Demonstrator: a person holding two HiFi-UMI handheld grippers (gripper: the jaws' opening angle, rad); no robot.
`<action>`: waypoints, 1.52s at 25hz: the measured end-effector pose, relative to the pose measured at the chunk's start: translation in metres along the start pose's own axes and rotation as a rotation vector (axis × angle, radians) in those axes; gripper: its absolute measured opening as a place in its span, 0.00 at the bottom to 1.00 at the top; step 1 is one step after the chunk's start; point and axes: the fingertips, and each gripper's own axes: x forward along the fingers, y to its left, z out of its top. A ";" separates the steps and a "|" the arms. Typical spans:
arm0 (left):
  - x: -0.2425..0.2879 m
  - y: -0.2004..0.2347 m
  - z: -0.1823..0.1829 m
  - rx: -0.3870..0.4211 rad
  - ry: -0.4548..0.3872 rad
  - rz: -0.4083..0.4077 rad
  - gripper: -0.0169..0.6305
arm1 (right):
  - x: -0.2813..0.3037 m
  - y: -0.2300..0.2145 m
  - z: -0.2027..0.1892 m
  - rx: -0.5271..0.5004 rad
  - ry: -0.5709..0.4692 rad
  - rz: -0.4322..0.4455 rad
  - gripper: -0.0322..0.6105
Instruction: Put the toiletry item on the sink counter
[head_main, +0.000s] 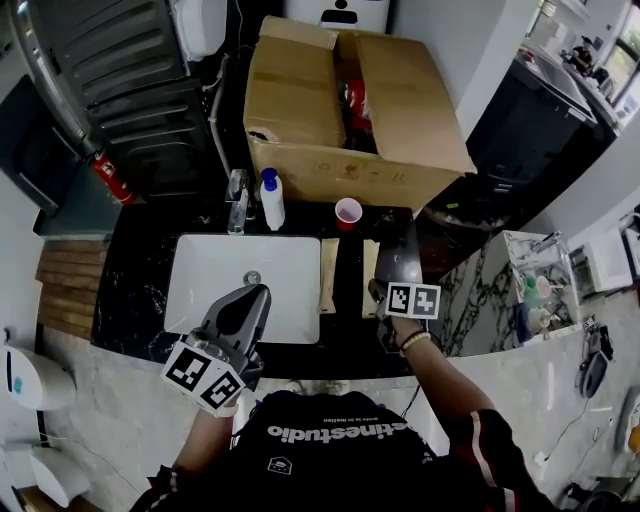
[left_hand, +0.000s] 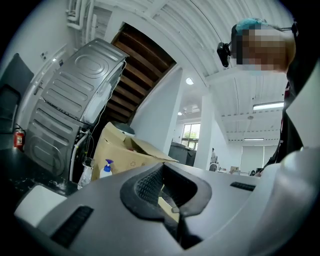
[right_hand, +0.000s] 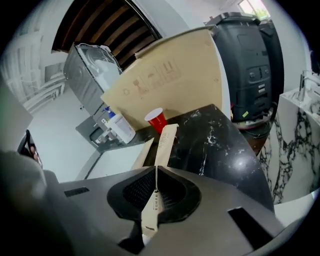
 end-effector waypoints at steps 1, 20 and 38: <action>-0.002 0.001 -0.001 -0.001 0.003 0.005 0.05 | 0.006 -0.002 -0.002 0.008 0.020 -0.003 0.12; -0.021 0.006 -0.012 -0.039 0.031 0.035 0.05 | 0.032 -0.021 -0.006 0.140 0.115 -0.072 0.12; -0.020 0.004 -0.015 -0.067 0.040 0.022 0.05 | 0.007 -0.019 0.020 0.148 -0.005 -0.029 0.26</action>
